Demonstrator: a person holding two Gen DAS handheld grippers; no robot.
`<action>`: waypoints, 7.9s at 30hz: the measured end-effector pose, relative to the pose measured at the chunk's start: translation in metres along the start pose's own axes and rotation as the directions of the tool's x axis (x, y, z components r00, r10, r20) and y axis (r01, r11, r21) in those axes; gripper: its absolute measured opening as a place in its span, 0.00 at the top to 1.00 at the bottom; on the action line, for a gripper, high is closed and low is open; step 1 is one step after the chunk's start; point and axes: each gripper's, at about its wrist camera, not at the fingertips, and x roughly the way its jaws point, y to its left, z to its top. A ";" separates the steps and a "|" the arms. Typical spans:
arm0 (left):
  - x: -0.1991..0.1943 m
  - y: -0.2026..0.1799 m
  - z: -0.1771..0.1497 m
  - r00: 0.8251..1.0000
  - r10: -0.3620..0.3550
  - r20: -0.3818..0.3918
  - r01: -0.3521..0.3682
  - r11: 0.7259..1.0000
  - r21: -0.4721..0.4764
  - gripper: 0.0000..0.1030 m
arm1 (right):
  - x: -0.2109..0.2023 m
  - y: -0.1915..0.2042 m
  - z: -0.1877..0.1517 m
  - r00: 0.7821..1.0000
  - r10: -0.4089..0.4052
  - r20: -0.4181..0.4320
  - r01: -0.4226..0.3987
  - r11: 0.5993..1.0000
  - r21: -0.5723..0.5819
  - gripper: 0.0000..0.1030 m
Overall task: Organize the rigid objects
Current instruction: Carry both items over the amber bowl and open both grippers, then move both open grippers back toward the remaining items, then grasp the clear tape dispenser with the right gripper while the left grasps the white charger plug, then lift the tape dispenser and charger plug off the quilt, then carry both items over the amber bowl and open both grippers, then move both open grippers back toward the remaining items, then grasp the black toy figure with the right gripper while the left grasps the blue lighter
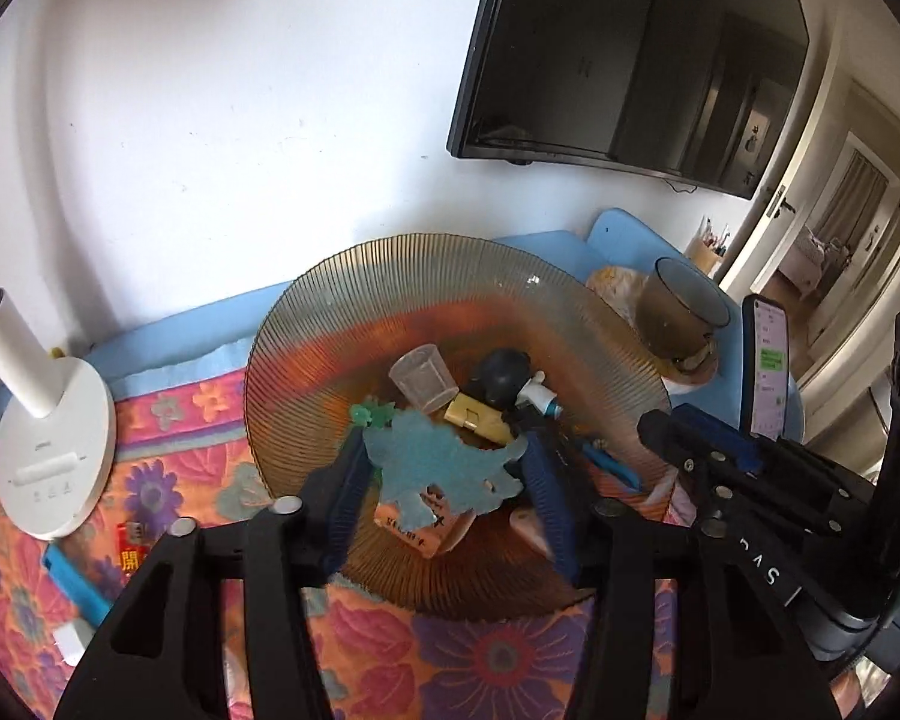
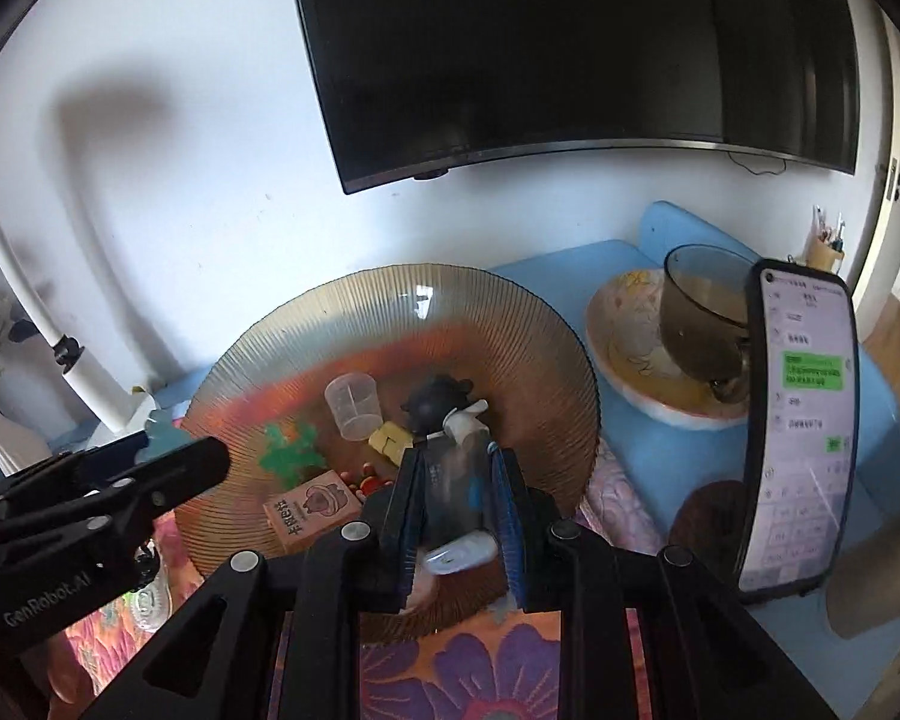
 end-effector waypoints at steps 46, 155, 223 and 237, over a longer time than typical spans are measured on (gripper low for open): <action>-0.203 0.166 -0.132 0.967 0.207 0.150 -0.166 0.954 -0.249 0.27 | -0.095 0.190 -0.087 0.946 0.296 -0.130 -0.316 0.933 -0.172 0.18; -0.067 -0.002 -0.027 0.986 0.048 0.159 -0.087 0.965 0.249 0.59 | -0.067 0.011 -0.012 0.995 0.089 0.043 -0.085 0.992 -0.095 0.54; -0.064 0.222 -0.107 0.960 0.273 -0.057 -0.267 0.840 -0.472 0.14 | -0.025 0.184 -0.103 0.941 0.291 -0.175 -0.335 0.877 -0.343 0.22; -0.018 0.212 -0.108 0.940 0.323 -0.113 -0.342 0.891 -0.297 0.65 | 0.035 0.195 -0.121 0.922 0.305 -0.237 -0.376 0.849 -0.371 0.22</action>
